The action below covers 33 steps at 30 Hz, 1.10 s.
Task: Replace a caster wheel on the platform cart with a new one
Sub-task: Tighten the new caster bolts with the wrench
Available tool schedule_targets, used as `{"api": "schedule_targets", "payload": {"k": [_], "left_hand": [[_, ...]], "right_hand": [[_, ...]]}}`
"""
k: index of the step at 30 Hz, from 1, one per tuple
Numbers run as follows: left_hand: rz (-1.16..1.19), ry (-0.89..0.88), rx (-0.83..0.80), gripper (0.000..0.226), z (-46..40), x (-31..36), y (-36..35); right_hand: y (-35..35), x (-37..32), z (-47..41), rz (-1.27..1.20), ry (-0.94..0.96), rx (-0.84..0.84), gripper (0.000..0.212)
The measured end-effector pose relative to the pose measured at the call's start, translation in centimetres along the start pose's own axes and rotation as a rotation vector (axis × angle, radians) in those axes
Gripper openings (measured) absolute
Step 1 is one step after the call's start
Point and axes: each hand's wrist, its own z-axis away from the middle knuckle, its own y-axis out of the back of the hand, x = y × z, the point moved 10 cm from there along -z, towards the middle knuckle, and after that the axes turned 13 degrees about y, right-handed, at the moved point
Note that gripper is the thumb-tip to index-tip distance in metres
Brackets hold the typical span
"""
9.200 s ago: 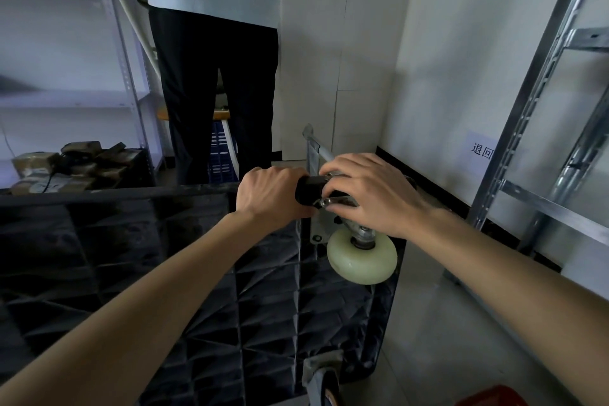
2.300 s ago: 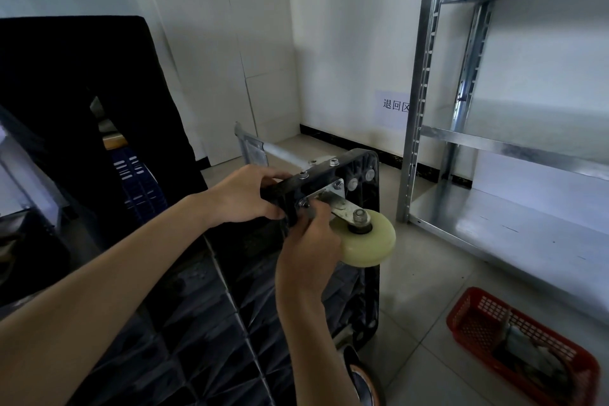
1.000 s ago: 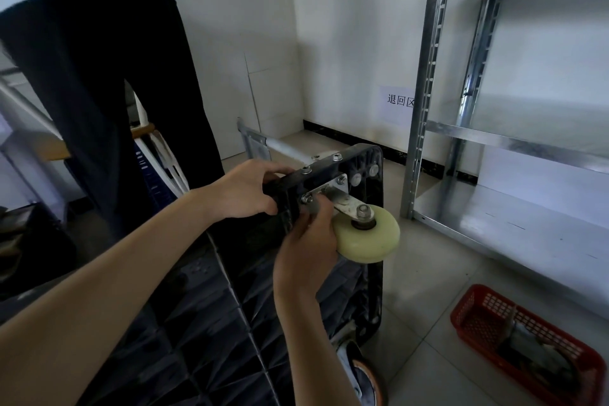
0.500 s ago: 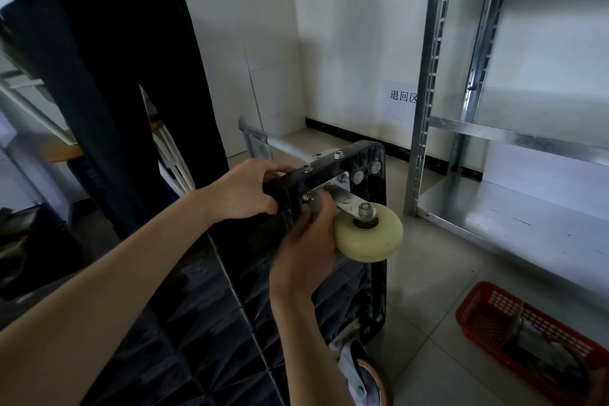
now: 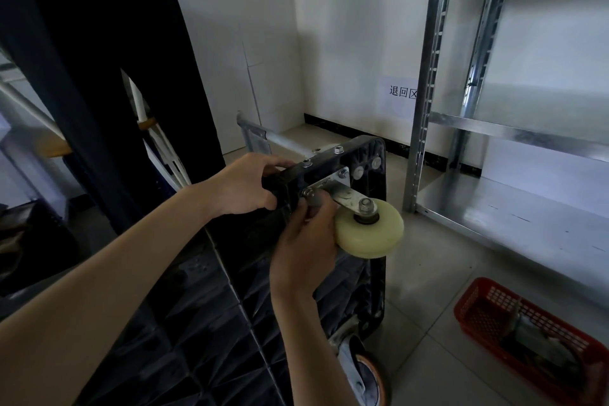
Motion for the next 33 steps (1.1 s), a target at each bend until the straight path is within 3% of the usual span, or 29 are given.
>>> {"api": "schedule_targets", "payload": {"k": [9,14,18,23,28,33], "left_hand": [[0.032,0.010,-0.022,0.072,0.0,0.0,-0.2],[0.040,0.005,-0.021,0.071,0.1,0.0,-0.1],[0.024,-0.002,-0.014,0.071,0.1,-0.1,-0.1],[-0.001,-0.005,-0.006,0.072,0.1,0.1,0.0],[0.021,-0.004,-0.017,0.070,0.2,0.1,-0.1],[0.019,-0.003,-0.028,0.071,0.3,0.3,-0.2]], "right_hand": [[0.3,0.5,-0.1,-0.057,-0.009,0.089,0.024],[0.3,0.0,0.2,-0.157,-0.006,0.067,0.014],[0.1,-0.6,0.3,-0.157,0.071,0.022,0.034],[0.3,-0.3,-0.4,-0.227,0.042,0.050,0.019],[0.4,-0.5,-0.2,-0.152,0.096,0.066,0.024],[0.1,-0.2,-0.3,-0.158,0.022,0.111,0.019]]}}
